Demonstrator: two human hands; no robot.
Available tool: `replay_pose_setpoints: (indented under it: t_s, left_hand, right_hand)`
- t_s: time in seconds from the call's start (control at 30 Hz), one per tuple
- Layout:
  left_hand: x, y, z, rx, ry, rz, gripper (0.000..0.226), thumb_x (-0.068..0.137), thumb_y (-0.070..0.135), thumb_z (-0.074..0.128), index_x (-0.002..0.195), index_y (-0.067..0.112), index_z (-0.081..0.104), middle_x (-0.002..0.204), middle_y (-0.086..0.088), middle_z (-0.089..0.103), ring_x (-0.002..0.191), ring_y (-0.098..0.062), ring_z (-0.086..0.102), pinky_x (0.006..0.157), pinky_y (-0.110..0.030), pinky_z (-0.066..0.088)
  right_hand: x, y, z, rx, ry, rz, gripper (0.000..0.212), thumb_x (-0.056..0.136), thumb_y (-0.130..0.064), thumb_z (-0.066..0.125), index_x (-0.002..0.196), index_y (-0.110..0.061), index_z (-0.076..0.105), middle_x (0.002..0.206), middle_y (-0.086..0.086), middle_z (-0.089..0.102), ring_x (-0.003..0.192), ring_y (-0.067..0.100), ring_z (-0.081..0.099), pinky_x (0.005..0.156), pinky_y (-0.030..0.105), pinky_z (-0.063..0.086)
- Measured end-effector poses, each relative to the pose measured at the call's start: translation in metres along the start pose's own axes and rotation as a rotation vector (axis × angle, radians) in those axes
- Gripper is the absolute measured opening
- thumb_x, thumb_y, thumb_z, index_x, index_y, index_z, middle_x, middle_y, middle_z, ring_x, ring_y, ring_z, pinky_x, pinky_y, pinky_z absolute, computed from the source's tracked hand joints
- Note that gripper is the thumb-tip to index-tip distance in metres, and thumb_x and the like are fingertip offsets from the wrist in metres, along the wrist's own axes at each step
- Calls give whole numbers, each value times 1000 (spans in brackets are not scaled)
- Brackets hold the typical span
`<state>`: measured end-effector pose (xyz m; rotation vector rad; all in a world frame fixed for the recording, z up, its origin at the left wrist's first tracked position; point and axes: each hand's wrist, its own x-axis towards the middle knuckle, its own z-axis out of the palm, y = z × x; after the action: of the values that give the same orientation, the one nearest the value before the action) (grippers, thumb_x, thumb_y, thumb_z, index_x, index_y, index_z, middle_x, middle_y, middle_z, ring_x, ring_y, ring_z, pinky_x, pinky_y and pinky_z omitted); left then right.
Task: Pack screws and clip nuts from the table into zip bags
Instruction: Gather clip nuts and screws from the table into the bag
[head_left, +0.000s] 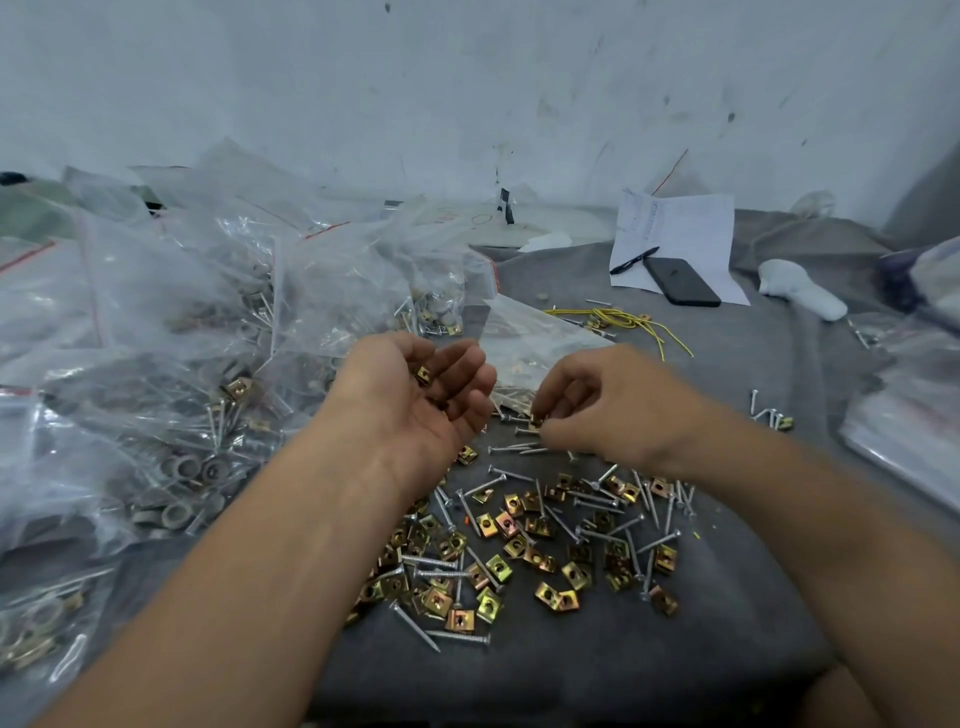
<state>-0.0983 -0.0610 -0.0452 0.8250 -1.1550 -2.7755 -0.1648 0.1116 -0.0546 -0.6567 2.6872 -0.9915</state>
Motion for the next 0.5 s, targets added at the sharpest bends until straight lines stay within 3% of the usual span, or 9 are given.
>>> replay_pose_setpoints:
  t_s: [0.1, 0.23, 0.37, 0.5]
  left_hand:
    - [0, -2, 2, 120, -11, -16, 30, 99, 13, 43, 87, 1, 68, 66, -8, 64, 51, -18, 57, 47, -22, 43]
    - [0, -8, 7, 299, -56, -32, 24, 99, 15, 49, 92, 1, 68, 66, -7, 60, 50, -15, 52, 44, -20, 40]
    - [0, -14, 11, 377, -127, -46, 21, 99, 19, 56, 91, 3, 67, 65, -6, 58, 51, -14, 50, 45, -21, 39]
    - [-2, -16, 14, 391, -191, -18, 20, 101, 24, 59, 98, 4, 64, 68, -8, 59, 51, -14, 51, 45, -22, 41]
  right_hand:
    - [-5, 0, -7, 220, 74, -63, 14, 76, -6, 81, 87, -15, 76, 79, 6, 74, 67, 11, 63, 68, 33, 57]
    - [-6, -7, -6, 425, 153, -138, 14, 80, 2, 77, 89, -9, 73, 77, 2, 68, 68, 9, 61, 68, 24, 54]
    - [-2, -10, -3, 486, 189, -140, 7, 86, -2, 74, 91, -6, 72, 74, 3, 67, 66, 16, 60, 70, 36, 54]
    - [-1, -10, -2, 499, 157, -123, 4, 90, -3, 72, 91, -7, 72, 72, 3, 67, 61, 16, 58, 66, 33, 52]
